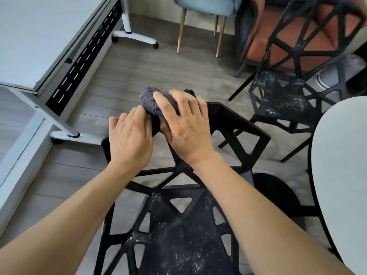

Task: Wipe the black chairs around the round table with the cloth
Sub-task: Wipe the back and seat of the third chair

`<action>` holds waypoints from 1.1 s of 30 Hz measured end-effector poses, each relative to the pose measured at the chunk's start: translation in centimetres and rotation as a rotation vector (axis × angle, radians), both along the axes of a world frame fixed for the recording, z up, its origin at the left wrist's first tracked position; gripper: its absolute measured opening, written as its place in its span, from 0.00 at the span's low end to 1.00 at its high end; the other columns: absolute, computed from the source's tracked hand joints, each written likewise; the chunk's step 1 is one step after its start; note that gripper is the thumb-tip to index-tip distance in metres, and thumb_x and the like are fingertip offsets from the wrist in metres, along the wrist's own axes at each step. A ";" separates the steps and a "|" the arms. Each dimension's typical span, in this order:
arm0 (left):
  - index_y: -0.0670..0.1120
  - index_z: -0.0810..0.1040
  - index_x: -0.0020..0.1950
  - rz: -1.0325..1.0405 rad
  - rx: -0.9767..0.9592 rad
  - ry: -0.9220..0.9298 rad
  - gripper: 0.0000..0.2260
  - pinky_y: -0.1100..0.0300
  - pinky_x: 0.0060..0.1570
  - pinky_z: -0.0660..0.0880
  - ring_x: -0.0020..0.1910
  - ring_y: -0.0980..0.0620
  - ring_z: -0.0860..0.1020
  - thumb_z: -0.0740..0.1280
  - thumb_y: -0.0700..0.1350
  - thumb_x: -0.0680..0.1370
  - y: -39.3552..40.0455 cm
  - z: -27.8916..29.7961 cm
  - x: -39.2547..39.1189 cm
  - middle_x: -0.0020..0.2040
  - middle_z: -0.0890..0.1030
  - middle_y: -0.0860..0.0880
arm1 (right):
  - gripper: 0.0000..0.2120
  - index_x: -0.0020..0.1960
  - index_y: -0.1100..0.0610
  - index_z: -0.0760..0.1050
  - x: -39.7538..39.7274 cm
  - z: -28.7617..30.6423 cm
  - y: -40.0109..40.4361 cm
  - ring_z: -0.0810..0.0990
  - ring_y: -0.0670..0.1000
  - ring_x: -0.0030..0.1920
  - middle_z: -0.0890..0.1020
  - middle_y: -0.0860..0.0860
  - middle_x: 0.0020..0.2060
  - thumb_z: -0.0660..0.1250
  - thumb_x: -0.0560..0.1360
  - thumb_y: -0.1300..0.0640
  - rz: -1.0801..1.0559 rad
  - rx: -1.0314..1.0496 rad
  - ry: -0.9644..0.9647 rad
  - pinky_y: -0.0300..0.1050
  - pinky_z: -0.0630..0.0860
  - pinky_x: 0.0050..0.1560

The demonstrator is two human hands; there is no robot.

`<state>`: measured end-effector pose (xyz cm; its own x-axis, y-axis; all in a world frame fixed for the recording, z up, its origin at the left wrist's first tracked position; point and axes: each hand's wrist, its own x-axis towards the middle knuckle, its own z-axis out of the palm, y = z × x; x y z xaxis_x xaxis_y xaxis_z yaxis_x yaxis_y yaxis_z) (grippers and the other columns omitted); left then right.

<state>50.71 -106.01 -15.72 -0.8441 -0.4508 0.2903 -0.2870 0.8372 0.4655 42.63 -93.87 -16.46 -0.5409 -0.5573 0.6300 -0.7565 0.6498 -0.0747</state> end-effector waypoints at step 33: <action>0.48 0.64 0.42 0.103 -0.325 0.247 0.14 0.53 0.39 0.62 0.34 0.46 0.69 0.52 0.51 0.87 -1.3 -3.8 0.5 0.35 0.72 0.50 | 0.16 0.53 0.57 0.75 -5.6 -0.9 11.4 0.78 0.65 0.43 0.80 0.57 0.44 0.56 0.79 0.46 -0.462 -0.182 0.045 0.51 0.66 0.37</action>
<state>51.23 -107.32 -19.51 -0.6866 -0.3814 0.6190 -0.2903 0.9244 0.2475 37.04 -82.52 -17.32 -0.6753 -0.1448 0.7232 -0.3977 0.8972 -0.1918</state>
